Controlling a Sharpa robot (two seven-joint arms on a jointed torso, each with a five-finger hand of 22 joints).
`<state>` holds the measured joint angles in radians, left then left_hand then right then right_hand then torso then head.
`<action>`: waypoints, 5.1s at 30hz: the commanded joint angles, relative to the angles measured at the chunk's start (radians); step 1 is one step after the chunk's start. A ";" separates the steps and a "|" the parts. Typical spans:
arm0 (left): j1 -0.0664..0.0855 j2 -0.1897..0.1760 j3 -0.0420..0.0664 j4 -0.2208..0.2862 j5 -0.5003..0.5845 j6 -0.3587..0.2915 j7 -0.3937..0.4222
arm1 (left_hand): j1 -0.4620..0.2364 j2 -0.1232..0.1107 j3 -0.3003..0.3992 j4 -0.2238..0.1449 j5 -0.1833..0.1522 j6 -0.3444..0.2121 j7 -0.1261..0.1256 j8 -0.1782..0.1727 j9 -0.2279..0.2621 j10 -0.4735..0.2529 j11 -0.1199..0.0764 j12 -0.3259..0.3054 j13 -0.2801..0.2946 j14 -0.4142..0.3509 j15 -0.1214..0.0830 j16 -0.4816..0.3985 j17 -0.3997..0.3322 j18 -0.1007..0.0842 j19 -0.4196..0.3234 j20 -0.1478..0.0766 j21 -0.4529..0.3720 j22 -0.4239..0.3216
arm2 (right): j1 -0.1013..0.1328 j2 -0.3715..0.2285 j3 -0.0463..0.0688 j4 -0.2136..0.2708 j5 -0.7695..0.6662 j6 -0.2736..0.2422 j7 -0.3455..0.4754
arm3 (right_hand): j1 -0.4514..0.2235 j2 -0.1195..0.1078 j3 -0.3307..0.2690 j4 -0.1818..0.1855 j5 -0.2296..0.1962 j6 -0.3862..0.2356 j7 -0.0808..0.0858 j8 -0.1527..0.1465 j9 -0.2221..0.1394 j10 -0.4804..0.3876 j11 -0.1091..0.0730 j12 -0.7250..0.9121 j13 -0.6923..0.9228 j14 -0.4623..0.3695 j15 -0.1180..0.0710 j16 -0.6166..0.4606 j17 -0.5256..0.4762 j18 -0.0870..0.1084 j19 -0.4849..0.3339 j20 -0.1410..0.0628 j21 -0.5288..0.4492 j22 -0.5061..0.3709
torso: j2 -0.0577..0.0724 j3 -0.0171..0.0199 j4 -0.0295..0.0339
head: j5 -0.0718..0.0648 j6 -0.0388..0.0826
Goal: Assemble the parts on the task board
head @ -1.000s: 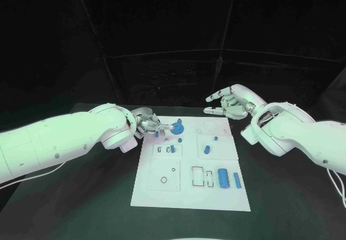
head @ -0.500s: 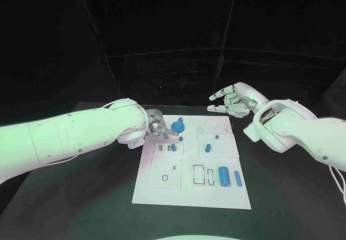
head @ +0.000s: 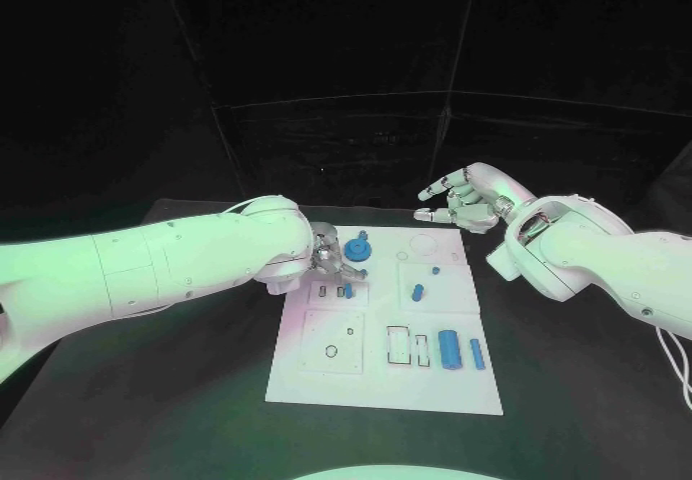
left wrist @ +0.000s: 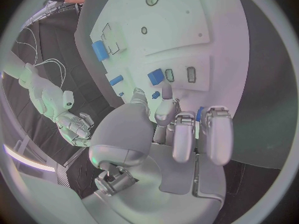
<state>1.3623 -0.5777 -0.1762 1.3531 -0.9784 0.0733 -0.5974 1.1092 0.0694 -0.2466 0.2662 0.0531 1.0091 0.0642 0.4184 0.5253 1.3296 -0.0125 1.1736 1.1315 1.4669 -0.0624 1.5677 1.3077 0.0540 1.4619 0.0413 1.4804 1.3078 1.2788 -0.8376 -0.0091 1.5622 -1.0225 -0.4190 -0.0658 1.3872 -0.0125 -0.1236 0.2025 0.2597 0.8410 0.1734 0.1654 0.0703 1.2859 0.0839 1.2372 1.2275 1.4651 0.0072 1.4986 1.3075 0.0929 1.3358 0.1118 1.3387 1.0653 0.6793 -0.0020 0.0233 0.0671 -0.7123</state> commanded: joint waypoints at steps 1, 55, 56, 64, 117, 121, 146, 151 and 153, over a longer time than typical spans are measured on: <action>0.003 0.006 -0.001 -0.005 -0.009 0.042 -0.012 | 0.010 0.001 -0.004 -0.004 -0.006 -0.007 -0.003 0.006 0.001 0.008 0.002 0.006 0.001 0.104 -0.009 0.003 0.263 -0.020 0.040 -0.004 0.006 0.100 | 0.003 0.002 0.001 0.000 -0.008 0.010 -0.005 | 0.013 0.000 -0.009 0.000 0.010 -0.009 0.000 0.006 0.000 -0.007 0.002 -0.005 -0.002 0.075 -0.001 -0.006 0.145 0.005 -0.009 0.000 -0.005 -0.002 | 0.000 0.0000 -0.0005 | 0.000 -0.005; 0.003 0.040 -0.002 -0.027 0.004 0.101 -0.015 | 0.203 0.096 0.177 -0.152 -0.001 -0.040 -0.019 0.033 0.101 0.016 -0.015 0.023 0.032 0.104 -0.022 0.003 0.263 -0.021 0.038 -0.015 0.013 0.115 | 0.002 0.020 0.001 -0.019 -0.008 0.026 -0.012 | 0.032 0.011 -0.029 0.004 0.083 -0.010 -0.003 0.023 -0.001 -0.010 -0.001 -0.007 -0.009 0.075 -0.003 -0.008 0.144 0.007 -0.013 -0.002 -0.015 -0.018 | 0.000 0.0005 0.0003 | 0.000 -0.024; 0.003 0.040 -0.002 -0.026 0.005 0.101 -0.014 | 0.206 0.095 0.188 -0.157 0.002 -0.041 -0.020 0.031 0.103 0.015 -0.015 0.022 0.032 0.104 -0.022 0.003 0.263 -0.021 0.037 -0.015 0.012 0.115 | 0.002 0.020 0.001 -0.019 -0.008 0.028 -0.012 | 0.032 0.011 -0.029 0.004 0.083 -0.010 -0.003 0.023 -0.001 -0.010 -0.001 -0.007 -0.009 0.075 -0.003 -0.008 0.144 0.007 -0.013 -0.002 -0.015 -0.018 | 0.000 0.0005 0.0006 | 0.000 -0.024; 0.003 0.033 -0.002 -0.022 0.031 0.099 -0.013 | 0.218 0.075 0.306 -0.202 0.025 -0.049 -0.021 0.013 0.112 0.009 -0.015 0.010 0.028 0.104 -0.023 0.003 0.263 -0.019 0.033 -0.016 0.006 0.106 | 0.002 0.023 0.001 -0.023 -0.008 0.036 -0.015 | 0.032 0.011 -0.030 0.004 0.084 -0.010 -0.003 0.023 -0.001 -0.010 -0.001 -0.007 -0.009 0.075 -0.003 -0.008 0.144 0.007 -0.014 -0.002 -0.016 -0.019 | 0.000 0.0004 0.0019 | 0.000 -0.027; -0.063 -0.102 -0.007 0.133 -0.131 -0.195 0.017 | -0.029 -0.126 0.998 -0.340 0.057 -0.053 -0.014 0.052 0.244 0.031 -0.011 0.001 0.027 0.104 -0.018 0.003 0.263 -0.017 0.030 -0.010 -0.004 0.103 | 0.002 0.022 0.001 -0.035 -0.008 0.053 -0.020 | 0.023 0.012 -0.040 0.014 0.087 -0.007 -0.004 0.029 0.000 -0.010 -0.002 -0.007 -0.010 0.076 -0.004 -0.008 0.145 0.008 -0.015 -0.003 -0.018 -0.024 | 0.001 0.0007 -0.0004 | 0.010 -0.041; -0.068 -0.099 -0.008 0.130 -0.133 -0.190 0.016 | -0.029 -0.127 0.998 -0.340 0.057 -0.053 -0.014 0.052 0.244 0.031 -0.011 0.000 0.027 0.104 -0.018 0.003 0.263 -0.017 0.030 -0.011 -0.004 0.102 | 0.002 0.023 0.001 -0.035 -0.008 0.053 -0.019 | 0.023 0.012 -0.040 0.014 0.087 -0.007 -0.004 0.029 0.000 -0.010 -0.002 -0.007 -0.010 0.076 -0.004 -0.008 0.145 0.008 -0.015 -0.003 -0.018 -0.024 | 0.000 0.0007 0.0002 | 0.010 -0.042; -0.078 -0.100 -0.010 0.136 -0.133 -0.127 0.003 | -0.031 -0.131 1.005 -0.345 0.063 -0.050 -0.015 0.056 0.250 0.029 -0.012 -0.004 0.023 0.104 -0.019 0.003 0.263 -0.017 0.030 -0.011 -0.004 0.102 | 0.002 0.027 0.001 -0.040 -0.008 0.062 -0.021 | 0.022 0.014 -0.041 0.016 0.088 -0.007 -0.004 0.030 0.000 -0.010 -0.002 -0.006 -0.010 0.076 -0.004 -0.008 0.145 0.008 -0.016 -0.003 -0.019 -0.024 | 0.001 0.0002 -0.0004 | 0.012 -0.049; -0.078 -0.103 -0.010 0.137 -0.133 -0.134 0.002 | -0.040 -0.137 1.016 -0.348 0.089 -0.047 -0.016 0.062 0.259 0.033 -0.013 -0.001 0.026 0.104 -0.019 0.003 0.263 -0.017 0.030 -0.011 -0.005 0.103 | 0.002 0.027 0.001 -0.040 -0.008 0.066 -0.023 | 0.022 0.014 -0.041 0.016 0.088 -0.007 -0.004 0.030 0.000 -0.010 -0.002 -0.006 -0.010 0.076 -0.004 -0.008 0.145 0.008 -0.016 -0.003 -0.019 -0.024 | 0.001 0.0006 0.0000 | 0.012 -0.051; -0.078 -0.105 -0.010 0.137 -0.133 -0.138 0.003 | -0.045 -0.141 1.021 -0.349 0.104 -0.047 -0.017 0.065 0.264 0.035 -0.014 0.000 0.027 0.104 -0.020 0.003 0.263 -0.017 0.030 -0.012 -0.005 0.103 | 0.002 0.028 0.001 -0.040 -0.008 0.067 -0.024 | 0.021 0.015 -0.042 0.017 0.089 -0.007 -0.004 0.031 0.000 -0.011 -0.002 -0.007 -0.011 0.076 -0.004 -0.009 0.144 0.009 -0.017 -0.003 -0.020 -0.027 | 0.001 0.0009 0.0001 | 0.011 -0.051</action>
<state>1.2893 -0.6807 -0.1829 1.4885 -1.1087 -0.0941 -0.5816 1.0712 -0.0647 0.6211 0.0636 0.1534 0.9621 0.0522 0.4785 0.7867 1.3585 -0.0231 1.1763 1.1571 1.4669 -0.0766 1.5677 1.3074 0.0460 1.4642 0.0319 1.4795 1.3073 1.2787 -0.8110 -0.0094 1.5213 -1.0274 -0.3618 -0.0891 1.4094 0.0016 -0.1614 0.2184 0.3445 0.8377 0.1700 0.1897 0.0701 1.2825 0.0804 1.2340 1.2184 1.4651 0.0071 1.4954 1.3073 0.0929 1.3258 0.1089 1.3234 1.0402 0.6800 -0.0015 0.0237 0.0796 -0.7630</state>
